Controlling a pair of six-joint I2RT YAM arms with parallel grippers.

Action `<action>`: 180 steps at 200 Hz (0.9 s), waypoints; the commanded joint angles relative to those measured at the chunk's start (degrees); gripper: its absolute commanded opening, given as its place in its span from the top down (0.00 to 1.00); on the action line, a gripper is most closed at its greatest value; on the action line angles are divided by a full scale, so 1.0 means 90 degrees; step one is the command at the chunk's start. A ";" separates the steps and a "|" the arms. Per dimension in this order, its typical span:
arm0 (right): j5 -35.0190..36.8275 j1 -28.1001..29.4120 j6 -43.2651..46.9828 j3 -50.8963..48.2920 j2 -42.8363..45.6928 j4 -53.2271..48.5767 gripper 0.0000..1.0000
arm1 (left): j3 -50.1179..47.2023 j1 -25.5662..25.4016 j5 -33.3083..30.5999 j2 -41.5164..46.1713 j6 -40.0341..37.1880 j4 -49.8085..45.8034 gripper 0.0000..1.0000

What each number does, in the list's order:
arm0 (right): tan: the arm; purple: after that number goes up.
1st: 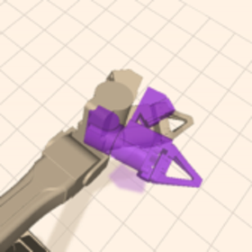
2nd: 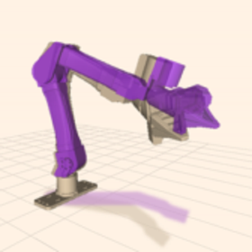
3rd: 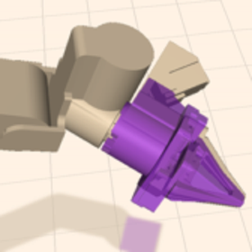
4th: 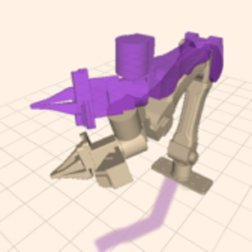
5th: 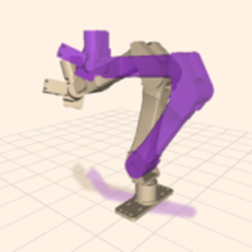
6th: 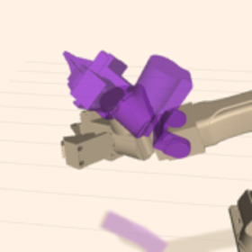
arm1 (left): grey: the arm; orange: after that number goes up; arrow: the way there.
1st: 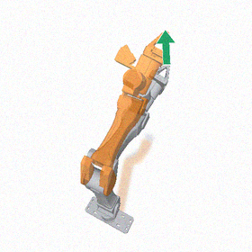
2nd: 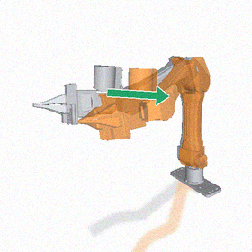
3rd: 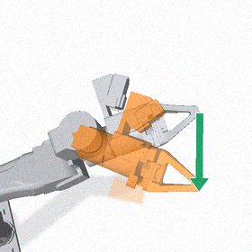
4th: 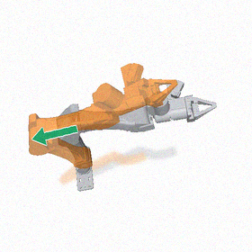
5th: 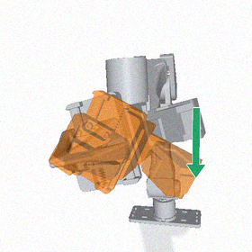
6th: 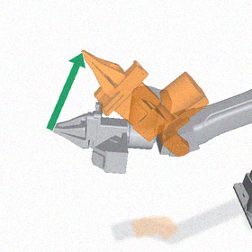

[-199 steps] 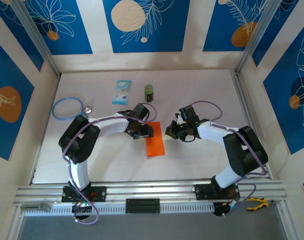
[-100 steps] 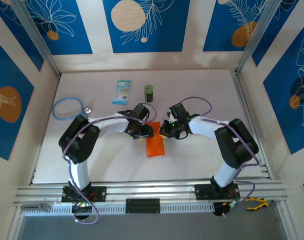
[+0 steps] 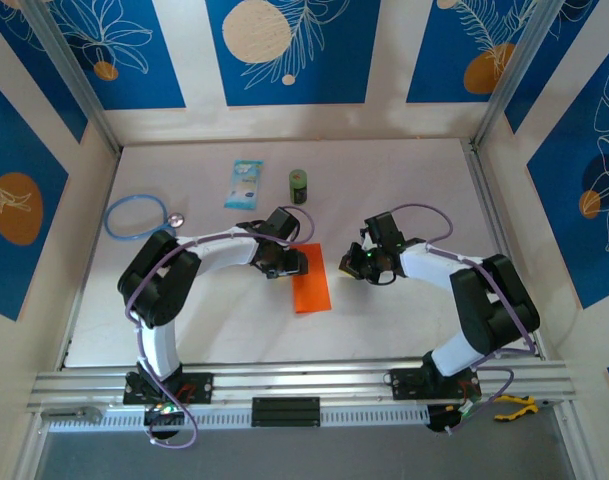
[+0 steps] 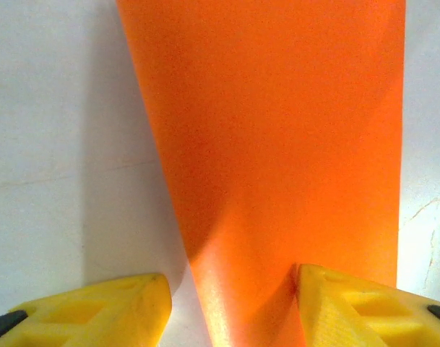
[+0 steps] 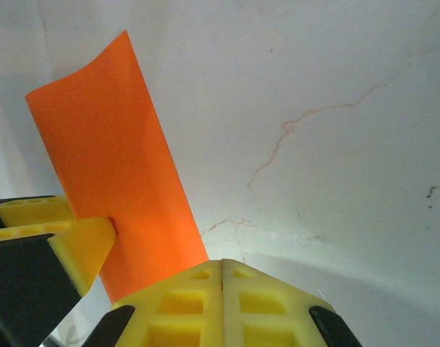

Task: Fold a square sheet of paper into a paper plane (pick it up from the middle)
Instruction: Hold the square sheet of paper at the center of the table.

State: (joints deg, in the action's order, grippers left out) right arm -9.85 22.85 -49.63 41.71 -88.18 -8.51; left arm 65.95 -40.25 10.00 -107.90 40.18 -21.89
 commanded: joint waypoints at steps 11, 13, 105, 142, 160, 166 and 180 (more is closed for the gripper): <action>-0.0185 -0.0004 -0.0118 -0.0054 0.0142 0.0096 1.00 | -0.0260 -0.0184 -0.0056 -0.0657 0.0042 0.0202 0.45; -0.0185 -0.0008 -0.0120 -0.0047 0.0145 0.0104 1.00 | -0.0263 -0.0181 -0.0064 -0.0650 0.0038 0.0197 0.45; -0.0537 0.0446 0.0304 0.0505 -0.0364 0.0126 1.00 | -0.0289 -0.0181 -0.0050 -0.0657 0.0057 0.0235 0.45; -0.0372 0.0803 0.0509 0.1094 -0.0936 -0.0190 1.00 | -0.0303 -0.0194 -0.0047 -0.0660 0.0057 0.0250 0.45; -0.0312 0.0911 0.0551 0.1275 -0.1178 -0.0272 1.00 | -0.0296 -0.0195 -0.0047 -0.0677 0.0058 0.0247 0.45; -0.0294 0.0927 0.0552 0.1315 -0.1244 -0.0303 1.00 | -0.0296 -0.0189 -0.0037 -0.0673 0.0057 0.0245 0.45; -0.0255 0.0966 0.0573 0.1383 -0.1358 -0.0331 1.00 | -0.0296 -0.0193 -0.0029 -0.0679 0.0056 0.0253 0.45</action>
State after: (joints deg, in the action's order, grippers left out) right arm -12.62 30.83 -46.11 52.45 -98.50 -8.58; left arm 65.95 -40.29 9.76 -107.94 40.56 -21.89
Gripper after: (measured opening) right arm 0.045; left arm 0.553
